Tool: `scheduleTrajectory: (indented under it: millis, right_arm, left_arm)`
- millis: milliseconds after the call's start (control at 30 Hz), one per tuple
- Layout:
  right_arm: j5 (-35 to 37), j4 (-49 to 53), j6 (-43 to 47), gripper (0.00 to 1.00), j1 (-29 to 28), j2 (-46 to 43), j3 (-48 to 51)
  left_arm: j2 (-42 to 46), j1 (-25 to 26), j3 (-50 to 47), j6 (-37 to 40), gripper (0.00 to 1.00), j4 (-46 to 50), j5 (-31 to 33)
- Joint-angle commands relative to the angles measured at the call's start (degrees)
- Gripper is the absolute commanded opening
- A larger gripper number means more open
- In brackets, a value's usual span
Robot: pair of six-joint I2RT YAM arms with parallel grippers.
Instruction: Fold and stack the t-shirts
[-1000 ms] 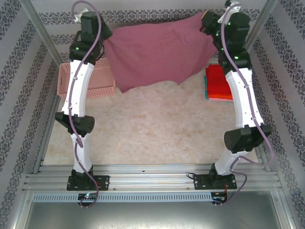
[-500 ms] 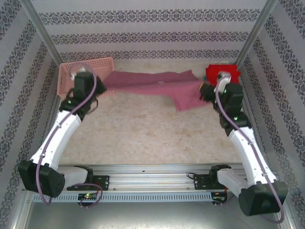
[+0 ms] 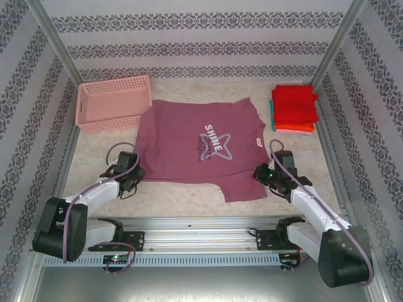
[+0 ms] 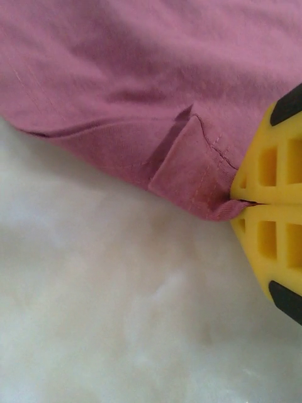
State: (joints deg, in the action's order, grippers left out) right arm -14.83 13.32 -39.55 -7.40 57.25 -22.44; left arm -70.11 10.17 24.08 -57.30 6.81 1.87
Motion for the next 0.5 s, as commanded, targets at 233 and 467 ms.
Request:
scheduleTrajectory:
  millis: [233, 467]
  right_arm:
    - [8.12, 8.94, 0.84, 0.67, -0.38, -5.17, -3.69]
    - [13.19, 9.49, 8.60, 0.81, -2.98, -4.10, -12.68]
  left_arm:
    - [4.68, 0.64, -0.55, -0.59, 0.76, 1.14, 4.47]
    - [6.72, 1.76, 11.14, 10.29, 1.00, 8.99, 9.24]
